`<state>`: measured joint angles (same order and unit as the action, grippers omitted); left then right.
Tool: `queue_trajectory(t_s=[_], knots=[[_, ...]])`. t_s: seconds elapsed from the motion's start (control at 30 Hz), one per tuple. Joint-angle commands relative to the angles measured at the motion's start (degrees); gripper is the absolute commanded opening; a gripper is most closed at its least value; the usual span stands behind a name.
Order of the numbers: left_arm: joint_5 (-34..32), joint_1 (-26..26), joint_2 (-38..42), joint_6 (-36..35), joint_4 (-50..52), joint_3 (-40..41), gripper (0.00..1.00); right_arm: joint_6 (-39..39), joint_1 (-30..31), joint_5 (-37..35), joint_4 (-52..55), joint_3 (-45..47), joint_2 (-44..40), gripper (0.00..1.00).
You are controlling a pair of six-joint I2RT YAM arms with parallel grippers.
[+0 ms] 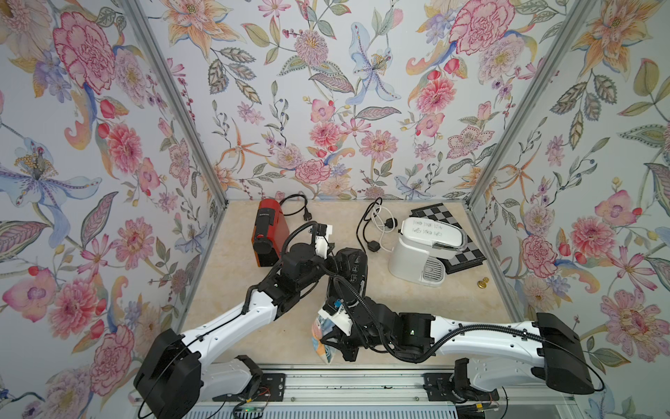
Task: Wipe the surface of a coffee machine
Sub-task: Wipe the dirt from the surface of the coffee machine.
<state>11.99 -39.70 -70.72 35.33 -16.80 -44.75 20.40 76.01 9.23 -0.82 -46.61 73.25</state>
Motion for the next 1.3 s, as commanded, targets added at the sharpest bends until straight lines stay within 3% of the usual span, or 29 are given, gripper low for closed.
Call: queue_trajectory(t_s=[0.0,0.43,1.0,1.27], knots=[[1.7,-0.4,-2.8,-1.3,9.1,2.3,0.99,1.4,-0.4,-4.8,-6.1,1.5,-6.4,0.00],[1.9,-0.4,-3.5,-1.2,9.3,1.6,0.99,7.0,-2.7,-11.0,3.5,11.0,-21.1,0.00],[1.7,-0.4,-4.3,-1.3,10.1,0.7,0.99,10.9,-2.9,-9.7,17.6,15.1,-34.8,0.00],[1.1,-0.4,-3.8,-1.7,11.2,0.2,0.99,11.4,-3.2,-10.0,21.0,15.7,-34.5,0.00]])
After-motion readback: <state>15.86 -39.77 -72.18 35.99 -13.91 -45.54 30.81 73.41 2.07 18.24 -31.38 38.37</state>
